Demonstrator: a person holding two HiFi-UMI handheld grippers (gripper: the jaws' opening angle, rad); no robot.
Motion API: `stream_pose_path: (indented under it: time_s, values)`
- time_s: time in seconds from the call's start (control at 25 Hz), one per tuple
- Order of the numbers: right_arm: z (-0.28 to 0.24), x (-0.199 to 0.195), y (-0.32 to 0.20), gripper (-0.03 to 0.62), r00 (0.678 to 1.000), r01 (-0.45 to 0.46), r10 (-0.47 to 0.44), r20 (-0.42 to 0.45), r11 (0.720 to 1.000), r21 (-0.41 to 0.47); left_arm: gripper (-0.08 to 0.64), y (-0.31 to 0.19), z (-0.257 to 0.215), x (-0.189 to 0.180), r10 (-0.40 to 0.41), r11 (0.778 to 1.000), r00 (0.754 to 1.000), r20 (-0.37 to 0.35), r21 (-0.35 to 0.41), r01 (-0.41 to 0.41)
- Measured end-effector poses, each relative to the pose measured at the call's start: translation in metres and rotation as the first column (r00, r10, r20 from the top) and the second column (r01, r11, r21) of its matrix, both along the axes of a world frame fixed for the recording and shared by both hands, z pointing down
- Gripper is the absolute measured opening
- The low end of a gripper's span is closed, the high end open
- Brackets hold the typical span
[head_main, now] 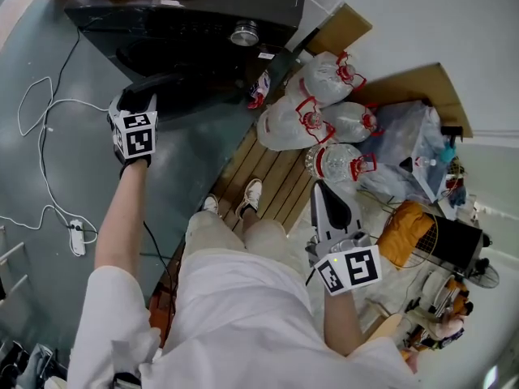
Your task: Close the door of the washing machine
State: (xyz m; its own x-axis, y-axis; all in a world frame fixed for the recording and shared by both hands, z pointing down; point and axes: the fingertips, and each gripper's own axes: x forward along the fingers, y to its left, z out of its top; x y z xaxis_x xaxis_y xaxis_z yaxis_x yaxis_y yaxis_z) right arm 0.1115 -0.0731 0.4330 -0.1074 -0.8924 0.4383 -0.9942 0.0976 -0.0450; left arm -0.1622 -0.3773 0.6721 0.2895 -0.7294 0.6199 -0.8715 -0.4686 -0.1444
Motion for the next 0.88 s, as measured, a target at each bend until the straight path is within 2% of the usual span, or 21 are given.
stream_pose_path:
  time_s: [0.4,0.6,0.76,0.88]
  values:
    - [0.011,-0.010,-0.013,-0.003,1.000,0.015,-0.015,0.008,1.000,-0.028,0.301,-0.040,-0.001,0.000,-0.059,0.998,0.998,-0.023,-0.023,0.058]
    - [0.011,-0.005,-0.016,-0.003,1.000,0.004,-0.004,0.000,0.999,-0.038,0.301,-0.066,-0.001,0.003,-0.093,0.995,0.993,-0.073,-0.030,0.091]
    - [0.011,0.000,-0.015,-0.003,1.000,-0.002,0.001,-0.005,0.999,-0.045,0.299,-0.090,0.003,0.009,-0.138,0.990,0.980,-0.142,-0.050,0.132]
    - [0.011,0.005,-0.010,-0.003,1.000,-0.014,0.013,-0.007,0.999,-0.049,0.269,-0.103,0.001,0.019,-0.132,0.991,0.980,-0.149,-0.054,0.126]
